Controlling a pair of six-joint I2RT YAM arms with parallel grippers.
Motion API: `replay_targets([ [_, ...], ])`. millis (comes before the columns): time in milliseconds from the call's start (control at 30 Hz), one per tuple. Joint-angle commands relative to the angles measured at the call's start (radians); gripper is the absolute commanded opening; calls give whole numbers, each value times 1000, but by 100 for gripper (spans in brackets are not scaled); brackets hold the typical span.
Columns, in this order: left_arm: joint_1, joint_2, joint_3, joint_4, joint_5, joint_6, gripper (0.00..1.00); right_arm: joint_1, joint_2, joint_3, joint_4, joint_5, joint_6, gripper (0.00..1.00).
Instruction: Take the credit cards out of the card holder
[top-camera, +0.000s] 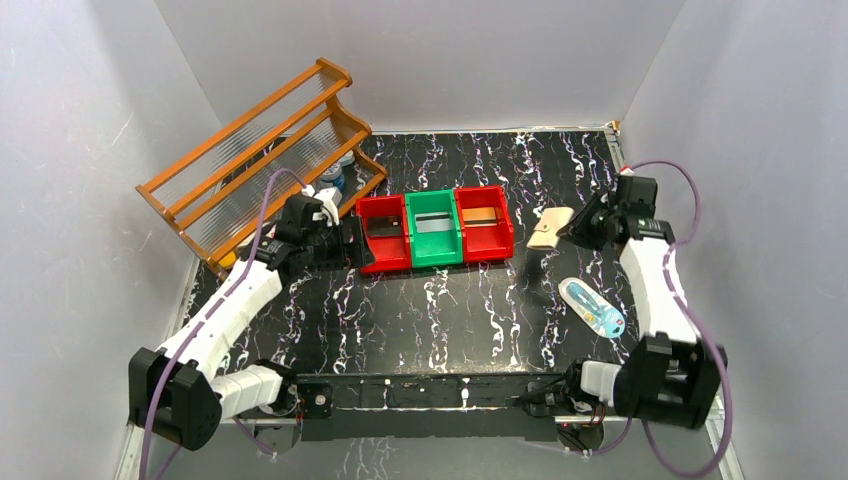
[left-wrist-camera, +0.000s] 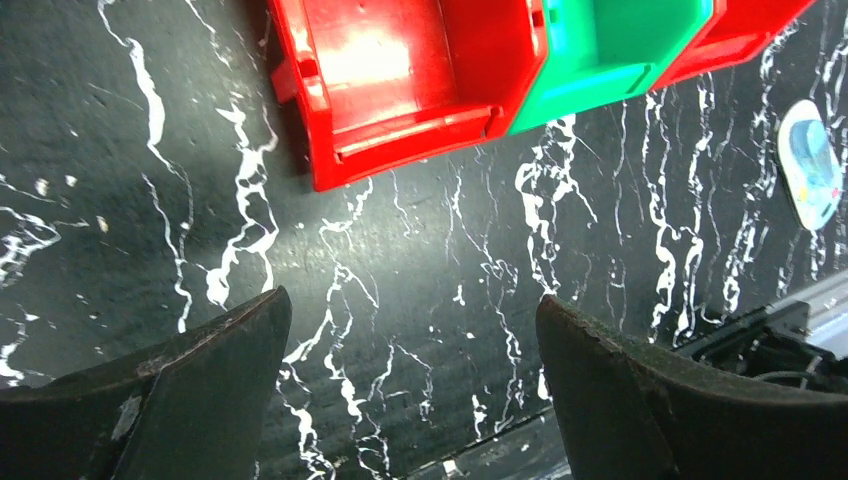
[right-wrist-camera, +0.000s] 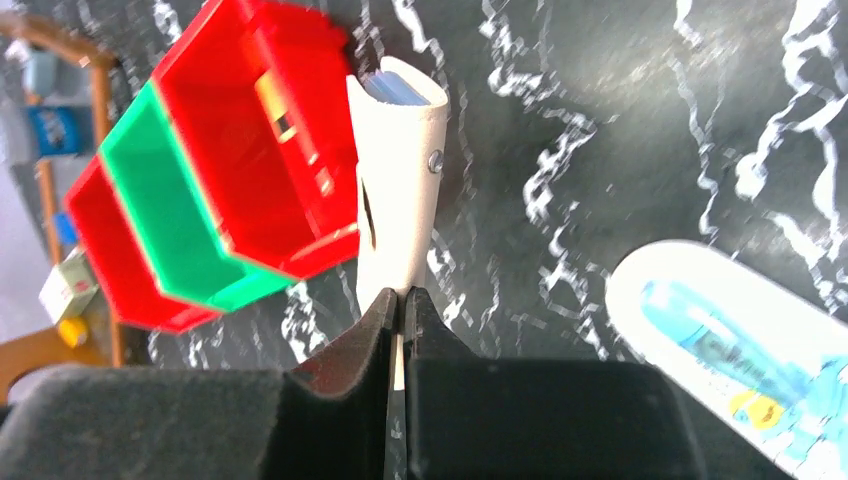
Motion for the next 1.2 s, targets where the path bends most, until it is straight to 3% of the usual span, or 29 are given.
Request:
replay_targets([
  [0,-1,-81,-52,33,97,-67,92,6,-184,-102,-75,-137,44,3],
  [167,0,-75,-93,47,144,-88,90,32,-317,-266,-76,-326,127,3],
  [367,0,-80,-98,48,169,-76,89,246,-368,-384,26,-312,258,3],
  [667,-7,-76,-124,37,191,-93,87,681,-142,-445,425,-170,498,4],
  [867,-71,-57,-119,38,196,-111,84,856,38,-409,500,-3,554,7],
  [1167,-244,61,-75,53,123,-151,77,871,8,-442,472,48,561,41],
])
